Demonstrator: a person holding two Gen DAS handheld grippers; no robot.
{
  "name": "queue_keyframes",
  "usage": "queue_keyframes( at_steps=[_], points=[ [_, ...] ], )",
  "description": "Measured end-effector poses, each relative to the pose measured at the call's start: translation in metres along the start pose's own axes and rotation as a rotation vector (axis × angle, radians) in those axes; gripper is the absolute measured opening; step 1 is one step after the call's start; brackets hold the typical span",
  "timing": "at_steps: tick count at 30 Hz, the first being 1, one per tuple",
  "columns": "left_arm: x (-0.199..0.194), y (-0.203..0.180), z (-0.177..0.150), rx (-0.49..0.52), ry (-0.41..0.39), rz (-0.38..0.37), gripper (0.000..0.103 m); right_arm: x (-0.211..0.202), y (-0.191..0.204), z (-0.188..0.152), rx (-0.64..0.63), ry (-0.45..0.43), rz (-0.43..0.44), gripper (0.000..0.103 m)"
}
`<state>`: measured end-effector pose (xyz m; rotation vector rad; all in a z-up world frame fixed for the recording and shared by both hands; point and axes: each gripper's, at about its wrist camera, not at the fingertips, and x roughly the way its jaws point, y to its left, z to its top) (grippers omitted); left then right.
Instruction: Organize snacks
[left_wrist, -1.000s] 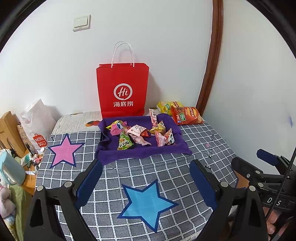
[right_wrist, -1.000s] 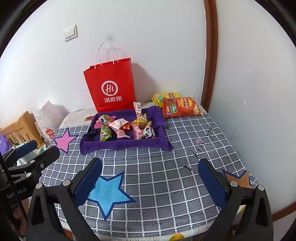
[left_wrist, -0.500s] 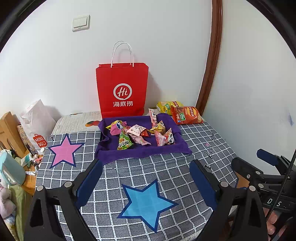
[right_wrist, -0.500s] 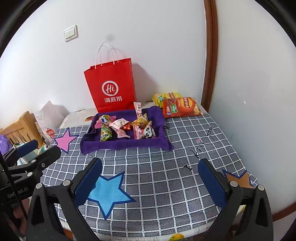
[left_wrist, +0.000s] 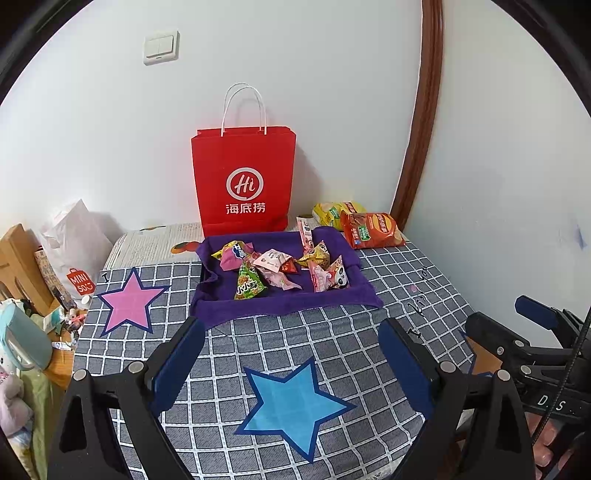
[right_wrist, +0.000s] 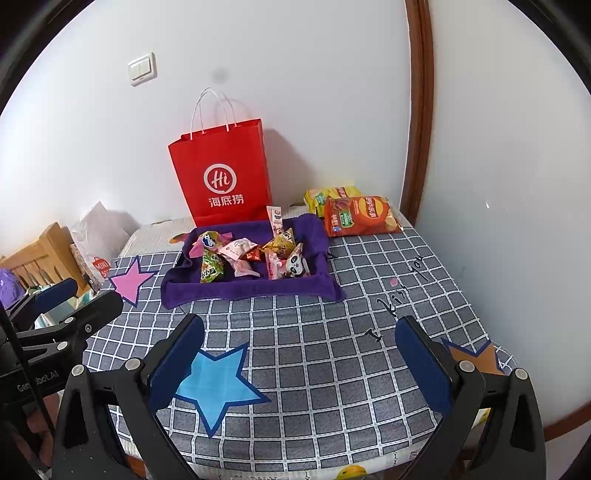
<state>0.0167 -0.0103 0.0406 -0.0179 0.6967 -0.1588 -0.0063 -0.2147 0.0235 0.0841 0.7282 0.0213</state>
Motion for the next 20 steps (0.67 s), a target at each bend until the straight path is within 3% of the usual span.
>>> queue_keyframes(
  at_steps=[20],
  points=[
    [-0.0070, 0.0038, 0.0037, 0.012, -0.003, 0.006, 0.095, -0.0059, 0.0040, -0.0008, -0.012, -0.016, 0.006, 0.102]
  ],
)
